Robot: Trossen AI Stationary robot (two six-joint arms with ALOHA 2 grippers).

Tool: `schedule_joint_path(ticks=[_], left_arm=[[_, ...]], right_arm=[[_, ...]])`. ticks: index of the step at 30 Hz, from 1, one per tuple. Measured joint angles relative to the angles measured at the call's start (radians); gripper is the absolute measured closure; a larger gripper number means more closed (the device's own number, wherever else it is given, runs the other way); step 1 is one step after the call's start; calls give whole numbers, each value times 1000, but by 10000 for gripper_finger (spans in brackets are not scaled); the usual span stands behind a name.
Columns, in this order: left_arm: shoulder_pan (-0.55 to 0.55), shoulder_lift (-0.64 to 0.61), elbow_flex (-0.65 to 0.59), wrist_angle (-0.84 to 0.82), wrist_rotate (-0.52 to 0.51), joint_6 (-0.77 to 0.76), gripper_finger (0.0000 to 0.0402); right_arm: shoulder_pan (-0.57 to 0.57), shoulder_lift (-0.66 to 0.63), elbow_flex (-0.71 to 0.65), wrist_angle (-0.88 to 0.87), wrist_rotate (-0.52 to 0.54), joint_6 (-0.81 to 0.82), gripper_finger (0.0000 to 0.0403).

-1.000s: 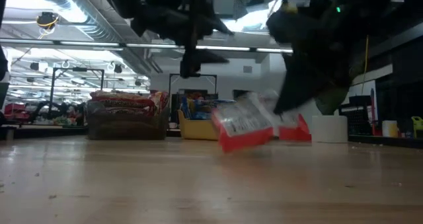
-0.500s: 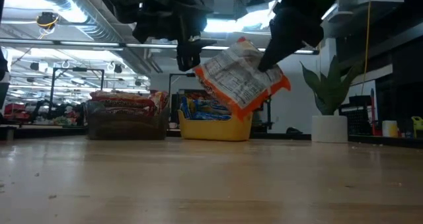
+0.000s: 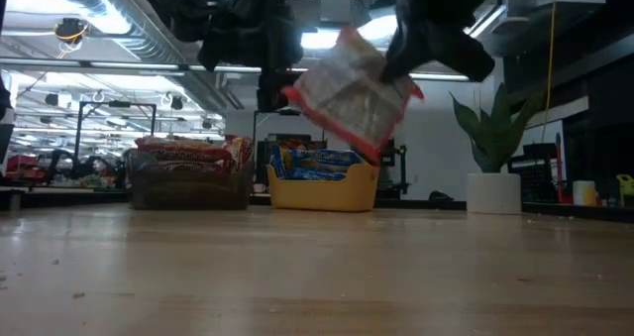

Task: Sort Maruchan noodles
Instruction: Put the orange noodle pack into the blue bin

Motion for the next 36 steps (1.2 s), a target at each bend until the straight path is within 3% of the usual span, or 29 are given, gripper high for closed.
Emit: schedule_joint_path(ticks=[7,13,22,26,36], left_arm=[[56,0,0,3,63,-261,154],[85,-1,0,7,107,-473,154],[40,-1,1,109,82,-922,154],[6,-1,1,234,-66,-1103,154],[-92,-1,1,288,-184,-1197,154]], right_arm=[[-2,-1,95,-16,299,-282,403],[-1,-2,121,-20,415,-359,403],[-1,-2,121,-17,504,-504,403],[-1,-2,121,25,505,-499,403],[0,-2,120,209,507,-552,403]])
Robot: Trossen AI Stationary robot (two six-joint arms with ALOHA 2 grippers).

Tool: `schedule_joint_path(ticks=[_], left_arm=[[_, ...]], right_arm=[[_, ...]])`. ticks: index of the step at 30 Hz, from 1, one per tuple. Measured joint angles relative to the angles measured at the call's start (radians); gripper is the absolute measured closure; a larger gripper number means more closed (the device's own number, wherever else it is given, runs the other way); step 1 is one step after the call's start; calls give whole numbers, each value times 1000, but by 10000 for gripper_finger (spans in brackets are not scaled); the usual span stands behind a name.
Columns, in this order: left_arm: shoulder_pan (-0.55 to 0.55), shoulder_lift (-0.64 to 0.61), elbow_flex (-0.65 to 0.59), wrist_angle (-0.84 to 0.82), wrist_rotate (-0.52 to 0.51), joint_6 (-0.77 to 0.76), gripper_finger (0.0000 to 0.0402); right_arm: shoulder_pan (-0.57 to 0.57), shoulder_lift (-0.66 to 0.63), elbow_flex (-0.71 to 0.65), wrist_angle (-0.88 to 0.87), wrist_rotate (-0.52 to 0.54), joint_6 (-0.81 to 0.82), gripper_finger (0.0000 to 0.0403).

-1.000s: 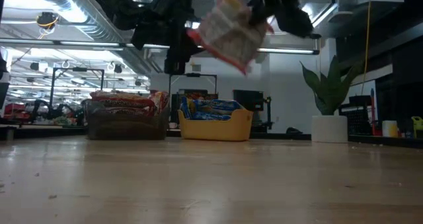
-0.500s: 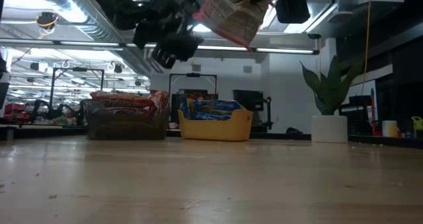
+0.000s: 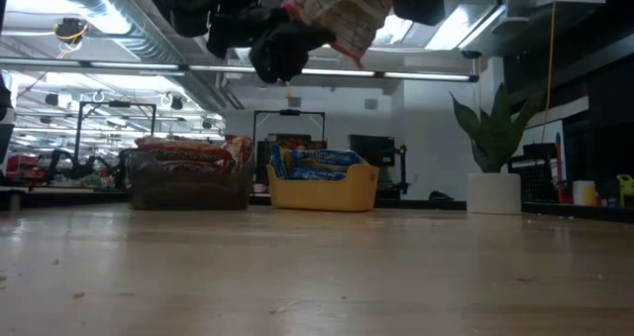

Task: Sort Maruchan noodles
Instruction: Put the orange noodle pack into the blue bin

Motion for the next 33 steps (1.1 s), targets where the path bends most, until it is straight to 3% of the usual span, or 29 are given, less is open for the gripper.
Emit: schedule_joint_path(ticks=[6,16,21,33], left_arm=[[-52,1,-1,99,-46,-100,154],[-45,1,-1,169,-61,-89,168],[-41,1,-1,176,-53,-58,198],[14,1,1,242,-61,-35,245]], right_arm=[[3,-1,0,16,3,3,403],[0,-1,0,68,-47,32,388],[-2,0,0,66,-108,58,349],[-2,0,0,66,-99,190,207]])
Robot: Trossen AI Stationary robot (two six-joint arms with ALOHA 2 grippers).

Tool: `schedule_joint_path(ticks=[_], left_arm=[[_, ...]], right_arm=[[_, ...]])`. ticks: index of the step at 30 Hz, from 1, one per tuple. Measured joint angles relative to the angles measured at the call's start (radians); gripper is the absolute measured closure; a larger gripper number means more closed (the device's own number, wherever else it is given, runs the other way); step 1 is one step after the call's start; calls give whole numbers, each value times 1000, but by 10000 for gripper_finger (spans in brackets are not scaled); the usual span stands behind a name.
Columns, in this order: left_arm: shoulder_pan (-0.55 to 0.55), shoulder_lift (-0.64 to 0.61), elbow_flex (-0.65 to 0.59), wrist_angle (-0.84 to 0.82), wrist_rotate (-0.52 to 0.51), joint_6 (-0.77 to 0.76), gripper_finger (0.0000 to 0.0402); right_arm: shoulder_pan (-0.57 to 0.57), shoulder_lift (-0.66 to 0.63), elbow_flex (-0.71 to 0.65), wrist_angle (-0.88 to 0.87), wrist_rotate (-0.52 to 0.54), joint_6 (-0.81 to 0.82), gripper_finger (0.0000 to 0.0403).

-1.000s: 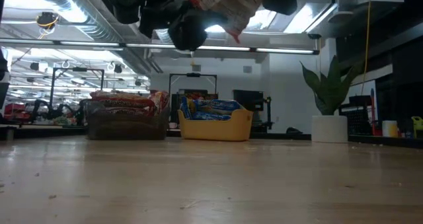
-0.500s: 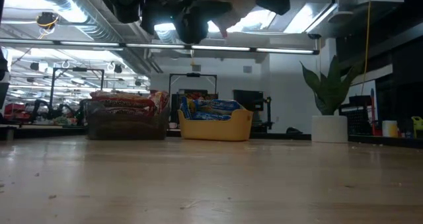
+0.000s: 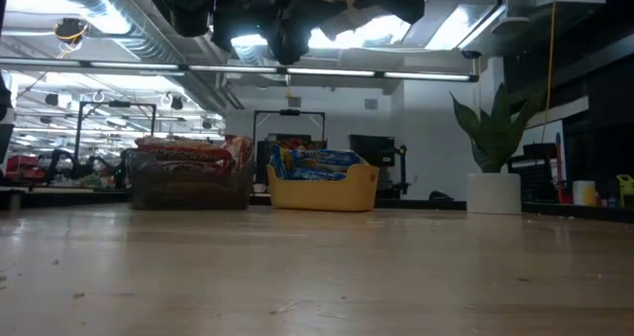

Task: Sort Maruchan noodles
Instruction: Put the orange noodle pack into the blue bin

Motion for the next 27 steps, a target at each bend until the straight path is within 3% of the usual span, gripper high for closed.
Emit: schedule_joint_path(ticks=[5,14,19,24,27], left_arm=[[69,0,0,19,8,33,245],[214,-10,0,81,64,230,246],[241,-90,0,79,198,342,246],[222,-205,0,72,342,393,246],[176,-287,0,45,422,393,246]], right_arm=[[0,0,0,-1,27,69,185],[15,0,0,-11,43,407,183],[8,0,0,-87,-111,751,183],[0,1,-4,-335,-305,1178,183],[4,1,-26,-442,-390,1317,183]])
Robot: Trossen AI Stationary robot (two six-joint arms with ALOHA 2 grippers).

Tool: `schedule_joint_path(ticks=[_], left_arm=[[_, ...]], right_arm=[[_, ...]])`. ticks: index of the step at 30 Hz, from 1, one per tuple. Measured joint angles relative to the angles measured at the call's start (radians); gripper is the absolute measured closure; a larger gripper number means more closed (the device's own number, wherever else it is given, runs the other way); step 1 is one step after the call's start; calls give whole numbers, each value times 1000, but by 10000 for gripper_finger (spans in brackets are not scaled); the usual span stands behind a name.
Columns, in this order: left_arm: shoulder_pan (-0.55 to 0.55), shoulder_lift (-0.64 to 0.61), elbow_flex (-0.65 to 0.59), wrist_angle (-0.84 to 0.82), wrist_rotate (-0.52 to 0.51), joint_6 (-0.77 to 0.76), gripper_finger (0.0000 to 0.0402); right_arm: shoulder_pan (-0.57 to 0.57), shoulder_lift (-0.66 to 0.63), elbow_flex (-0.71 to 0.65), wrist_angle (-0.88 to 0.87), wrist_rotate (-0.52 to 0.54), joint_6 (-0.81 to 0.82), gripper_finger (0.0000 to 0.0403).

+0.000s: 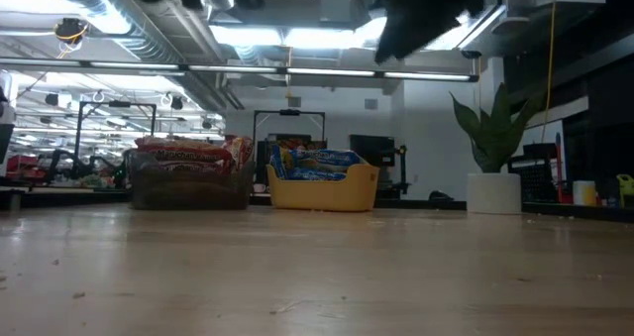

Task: Sort Maruchan noodles
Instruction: Put the orange noodle pack into the blue bin

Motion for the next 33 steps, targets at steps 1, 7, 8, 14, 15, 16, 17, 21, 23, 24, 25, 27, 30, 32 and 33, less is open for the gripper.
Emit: schedule_joint_path(ticks=[1,7,8,14,15,16,17,21,23,24,25,27,30,32,33], left_arm=[[-21,-27,0,-22,24,7,246],[-219,-242,-46,-284,-12,115,246],[-258,-281,-63,-351,-36,135,246],[-525,-519,-178,-798,-341,220,246],[-571,-554,-201,-848,-392,211,246],[-616,-585,-222,-877,-446,203,246],[-660,-615,-242,-892,-494,184,246],[-833,-702,-319,-929,-606,99,246],[-925,-717,-350,-943,-645,70,246],[-970,-718,-365,-943,-658,62,246],[-1011,-718,-379,-944,-658,61,246],[-1090,-709,-408,-943,-658,69,246],[-1180,-692,-454,-942,-661,70,246],[-1227,-679,-484,-936,-666,70,246],[-1246,-672,-498,-929,-670,70,246]], right_arm=[[8,0,-8,-19,-25,29,183],[24,0,-66,-2,-143,76,183],[24,0,-73,4,-155,76,183],[23,0,-96,46,-181,98,183],[23,0,-96,46,-183,98,183],[23,0,-96,47,-182,98,183],[23,0,-96,50,-182,97,183],[23,0,-96,49,-173,94,183],[23,0,-96,49,-174,91,183],[23,0,-96,49,-174,89,183],[23,0,-96,49,-175,86,183],[23,0,-96,49,-175,67,183],[23,0,-96,49,-183,33,183],[23,0,-96,49,-182,23,183],[23,0,-96,49,-182,22,183]])
